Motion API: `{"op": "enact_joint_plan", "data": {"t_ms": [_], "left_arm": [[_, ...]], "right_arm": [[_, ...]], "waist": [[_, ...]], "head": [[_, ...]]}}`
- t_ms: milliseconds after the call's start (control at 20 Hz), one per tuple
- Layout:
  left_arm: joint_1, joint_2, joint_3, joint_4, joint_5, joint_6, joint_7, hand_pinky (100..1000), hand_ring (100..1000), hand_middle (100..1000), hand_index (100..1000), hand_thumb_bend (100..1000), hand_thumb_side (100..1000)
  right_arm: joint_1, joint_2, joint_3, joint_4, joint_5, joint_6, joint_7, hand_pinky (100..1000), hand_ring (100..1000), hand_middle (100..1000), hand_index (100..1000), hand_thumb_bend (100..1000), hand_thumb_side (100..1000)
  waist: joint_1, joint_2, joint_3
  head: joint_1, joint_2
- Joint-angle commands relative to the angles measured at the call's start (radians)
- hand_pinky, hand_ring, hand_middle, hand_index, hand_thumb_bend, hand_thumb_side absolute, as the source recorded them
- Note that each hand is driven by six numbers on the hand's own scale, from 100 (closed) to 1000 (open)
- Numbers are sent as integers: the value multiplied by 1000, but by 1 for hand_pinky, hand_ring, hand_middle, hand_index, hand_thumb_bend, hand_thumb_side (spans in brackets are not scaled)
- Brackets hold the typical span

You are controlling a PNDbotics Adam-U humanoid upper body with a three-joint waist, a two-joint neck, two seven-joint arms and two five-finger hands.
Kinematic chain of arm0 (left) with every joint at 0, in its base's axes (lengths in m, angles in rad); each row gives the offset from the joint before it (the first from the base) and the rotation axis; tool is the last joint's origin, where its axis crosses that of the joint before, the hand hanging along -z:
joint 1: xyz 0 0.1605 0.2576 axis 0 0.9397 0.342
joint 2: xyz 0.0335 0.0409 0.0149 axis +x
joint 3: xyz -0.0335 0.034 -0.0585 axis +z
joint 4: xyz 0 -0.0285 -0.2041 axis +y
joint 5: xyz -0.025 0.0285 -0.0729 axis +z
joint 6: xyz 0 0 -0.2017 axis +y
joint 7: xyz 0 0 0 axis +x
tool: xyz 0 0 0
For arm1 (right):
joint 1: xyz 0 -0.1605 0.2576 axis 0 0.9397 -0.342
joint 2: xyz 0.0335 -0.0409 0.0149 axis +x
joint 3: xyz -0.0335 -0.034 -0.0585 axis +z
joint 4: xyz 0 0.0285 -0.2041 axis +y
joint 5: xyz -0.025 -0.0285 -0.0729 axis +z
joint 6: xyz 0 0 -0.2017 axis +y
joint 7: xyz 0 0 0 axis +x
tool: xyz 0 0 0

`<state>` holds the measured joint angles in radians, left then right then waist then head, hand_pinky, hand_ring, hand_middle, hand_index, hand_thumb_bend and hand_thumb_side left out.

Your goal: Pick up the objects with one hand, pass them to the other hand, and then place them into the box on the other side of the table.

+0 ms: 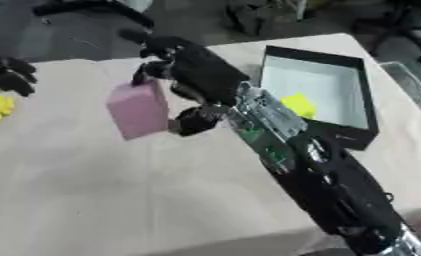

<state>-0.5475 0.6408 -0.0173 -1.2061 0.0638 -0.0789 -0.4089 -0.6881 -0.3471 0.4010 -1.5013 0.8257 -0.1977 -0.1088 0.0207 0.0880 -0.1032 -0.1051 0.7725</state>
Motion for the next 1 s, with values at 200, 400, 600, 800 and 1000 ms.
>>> {"op": "enact_joint_plan", "data": {"t_ms": [200,400,600,800,1000], "left_arm": [[148,86,157,-113,45,-15,179,654,590,590,747,557,625],[261,55,222,-194,30,-18,243,656,592,590,750,550,622],[324,27,265,-264,2,-19,273,659,593,592,752,549,621],[355,24,285,-289,-19,-17,278,660,593,592,755,547,623],[350,32,295,-274,-28,-14,279,661,594,593,754,549,623]], "right_arm": [[-25,-82,-234,369,-50,221,-235,836,744,1000,342,352,131],[-75,-81,-345,655,-26,280,-340,857,784,1000,546,504,269],[-135,-103,-395,818,65,323,-291,893,835,1000,898,775,446],[-158,-137,-411,760,151,346,-255,908,856,1000,955,877,460],[-156,-164,-419,612,230,372,-209,911,857,1000,956,868,449]], "waist": [[6,-9,24],[14,-4,51],[19,0,77],[18,1,85],[11,1,83]], "head": [[-86,-2],[-130,-2],[-162,-2],[-168,-2],[-164,-2]]}}
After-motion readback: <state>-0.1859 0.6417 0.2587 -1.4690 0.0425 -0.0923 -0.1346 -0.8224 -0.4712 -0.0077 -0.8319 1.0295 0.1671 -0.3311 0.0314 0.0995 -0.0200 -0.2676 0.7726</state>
